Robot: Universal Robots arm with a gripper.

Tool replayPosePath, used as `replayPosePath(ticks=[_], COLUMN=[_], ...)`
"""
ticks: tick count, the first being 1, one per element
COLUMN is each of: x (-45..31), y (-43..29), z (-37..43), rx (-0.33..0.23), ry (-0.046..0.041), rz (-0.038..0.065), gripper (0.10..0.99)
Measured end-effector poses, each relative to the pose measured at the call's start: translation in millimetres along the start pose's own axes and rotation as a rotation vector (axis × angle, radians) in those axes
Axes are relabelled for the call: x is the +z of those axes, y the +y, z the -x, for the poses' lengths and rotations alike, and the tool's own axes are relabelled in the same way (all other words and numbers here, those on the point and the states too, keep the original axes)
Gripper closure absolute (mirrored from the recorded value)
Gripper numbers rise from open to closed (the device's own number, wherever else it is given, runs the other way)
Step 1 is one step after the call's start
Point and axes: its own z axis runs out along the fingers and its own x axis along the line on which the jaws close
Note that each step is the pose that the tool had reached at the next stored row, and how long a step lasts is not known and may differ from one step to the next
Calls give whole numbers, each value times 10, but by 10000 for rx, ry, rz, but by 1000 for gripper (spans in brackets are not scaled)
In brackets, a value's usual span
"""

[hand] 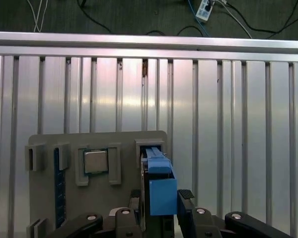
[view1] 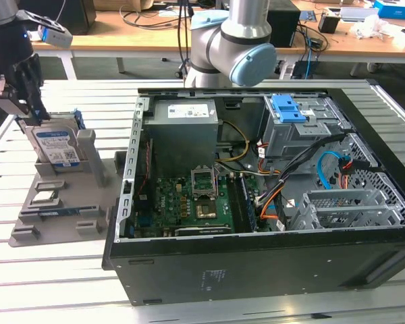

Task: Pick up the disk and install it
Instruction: 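Pick up the disk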

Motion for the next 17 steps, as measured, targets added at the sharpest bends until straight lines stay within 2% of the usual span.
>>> replayPosePath(ticks=[7, 12, 17], x=[145, 282, 310], y=[-9, -18, -20], z=[-3, -6, -7], rx=[-42, -82, -93], ry=[2, 4, 6], rz=[1, 1, 4], gripper=[667, 667, 667])
